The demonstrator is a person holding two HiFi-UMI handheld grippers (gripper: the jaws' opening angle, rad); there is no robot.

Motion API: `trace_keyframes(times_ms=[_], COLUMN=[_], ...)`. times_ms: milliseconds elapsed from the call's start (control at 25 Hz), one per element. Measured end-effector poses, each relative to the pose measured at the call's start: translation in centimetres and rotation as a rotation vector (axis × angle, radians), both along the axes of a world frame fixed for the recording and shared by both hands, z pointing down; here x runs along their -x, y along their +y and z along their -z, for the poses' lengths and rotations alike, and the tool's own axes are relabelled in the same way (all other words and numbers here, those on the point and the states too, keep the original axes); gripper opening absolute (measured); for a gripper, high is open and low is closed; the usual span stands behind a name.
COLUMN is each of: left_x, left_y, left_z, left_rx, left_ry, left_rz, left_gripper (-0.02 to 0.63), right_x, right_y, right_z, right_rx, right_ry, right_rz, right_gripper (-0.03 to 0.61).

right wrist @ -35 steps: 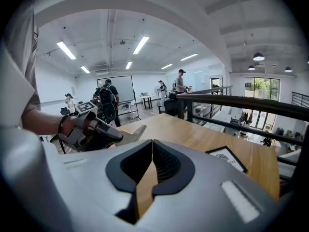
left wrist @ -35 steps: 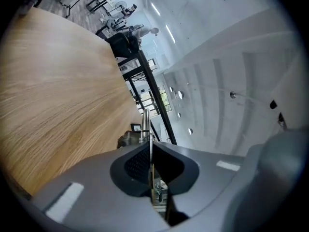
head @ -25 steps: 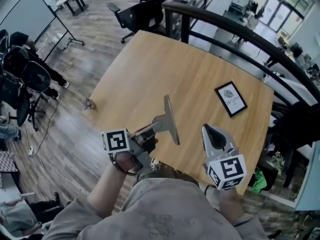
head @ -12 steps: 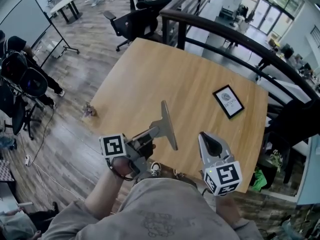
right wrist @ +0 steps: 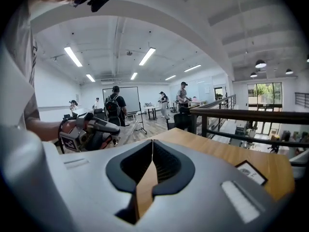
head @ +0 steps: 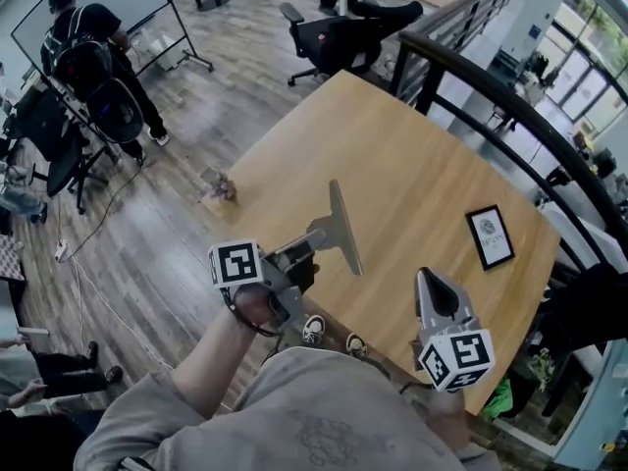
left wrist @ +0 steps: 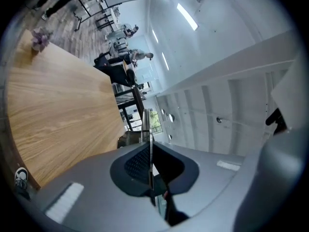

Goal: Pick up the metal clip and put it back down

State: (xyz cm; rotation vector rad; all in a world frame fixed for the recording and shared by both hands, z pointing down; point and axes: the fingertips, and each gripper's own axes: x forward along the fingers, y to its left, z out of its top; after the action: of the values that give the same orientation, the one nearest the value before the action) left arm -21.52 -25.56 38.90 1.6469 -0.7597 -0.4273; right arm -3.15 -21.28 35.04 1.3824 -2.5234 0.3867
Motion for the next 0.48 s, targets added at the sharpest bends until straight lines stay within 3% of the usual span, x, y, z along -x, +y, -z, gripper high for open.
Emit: trace_keyframes(times_ms=[480], left_x=[17.4], left_y=[-1.6], left_z=[-3.4], left_rx=[-0.01], left_ry=[-0.013], left_rz=[0.373], left_gripper=[0.003], right_x=[11.8], right_y=[-4.5], right_z=[-0.5], right_rx=[0.01], right_ry=[0.016], right_rz=[0.255], right_gripper=[0.012])
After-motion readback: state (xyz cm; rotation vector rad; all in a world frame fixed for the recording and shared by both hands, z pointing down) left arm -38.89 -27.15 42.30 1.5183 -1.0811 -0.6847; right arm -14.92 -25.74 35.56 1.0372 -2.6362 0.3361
